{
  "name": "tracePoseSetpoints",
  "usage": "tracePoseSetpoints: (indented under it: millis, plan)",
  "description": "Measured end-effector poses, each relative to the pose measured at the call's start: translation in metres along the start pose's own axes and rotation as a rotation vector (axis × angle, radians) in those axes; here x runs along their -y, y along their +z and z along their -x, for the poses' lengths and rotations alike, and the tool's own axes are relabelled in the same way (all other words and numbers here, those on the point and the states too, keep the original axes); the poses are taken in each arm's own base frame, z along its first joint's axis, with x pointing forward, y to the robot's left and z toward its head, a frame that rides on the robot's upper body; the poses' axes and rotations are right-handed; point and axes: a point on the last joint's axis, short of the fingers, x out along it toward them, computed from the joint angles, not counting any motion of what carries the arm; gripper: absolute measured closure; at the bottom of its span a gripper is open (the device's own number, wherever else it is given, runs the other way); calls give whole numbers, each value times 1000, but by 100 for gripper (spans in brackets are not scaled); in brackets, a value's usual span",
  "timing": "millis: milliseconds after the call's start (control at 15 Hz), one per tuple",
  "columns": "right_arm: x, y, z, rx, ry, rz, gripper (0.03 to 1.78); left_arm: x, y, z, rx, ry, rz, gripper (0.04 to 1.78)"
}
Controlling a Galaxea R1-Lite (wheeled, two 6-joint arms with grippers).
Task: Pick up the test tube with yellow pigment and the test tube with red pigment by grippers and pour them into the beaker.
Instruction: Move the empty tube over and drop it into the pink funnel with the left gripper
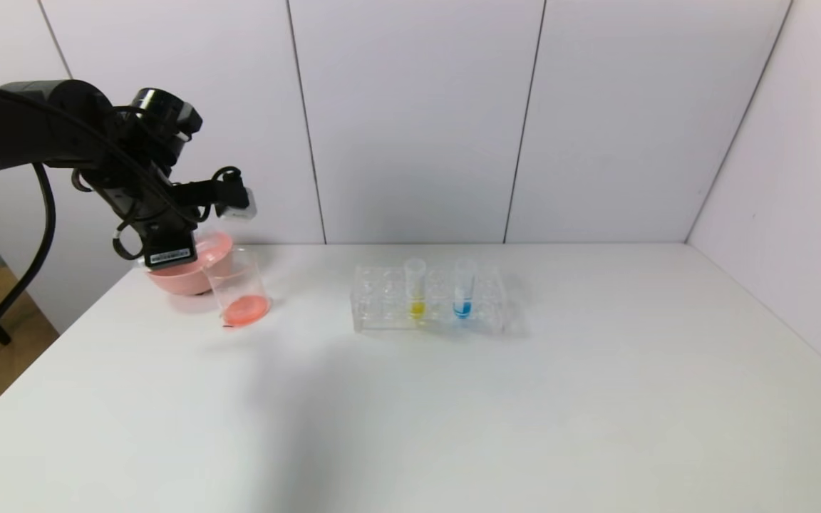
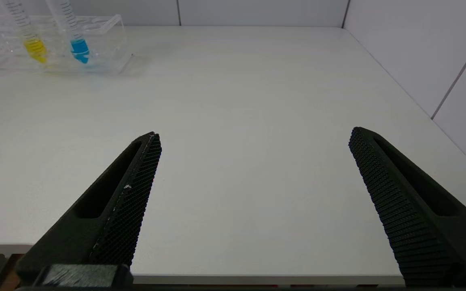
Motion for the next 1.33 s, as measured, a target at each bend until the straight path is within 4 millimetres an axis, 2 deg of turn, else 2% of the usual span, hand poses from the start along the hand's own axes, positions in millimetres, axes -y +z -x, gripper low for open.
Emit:
tracePoseSetpoints:
  millis: [600,933,1333]
  plan:
    - [0,0,0,0,0,0,11,-26,-32,24,319,-39,293,137]
    - [0,0,0,0,0,0,11,-46,-53,29,502,-5,343,137]
    - [0,0,0,0,0,0,11,-56,-56,31,568,38,535,137]
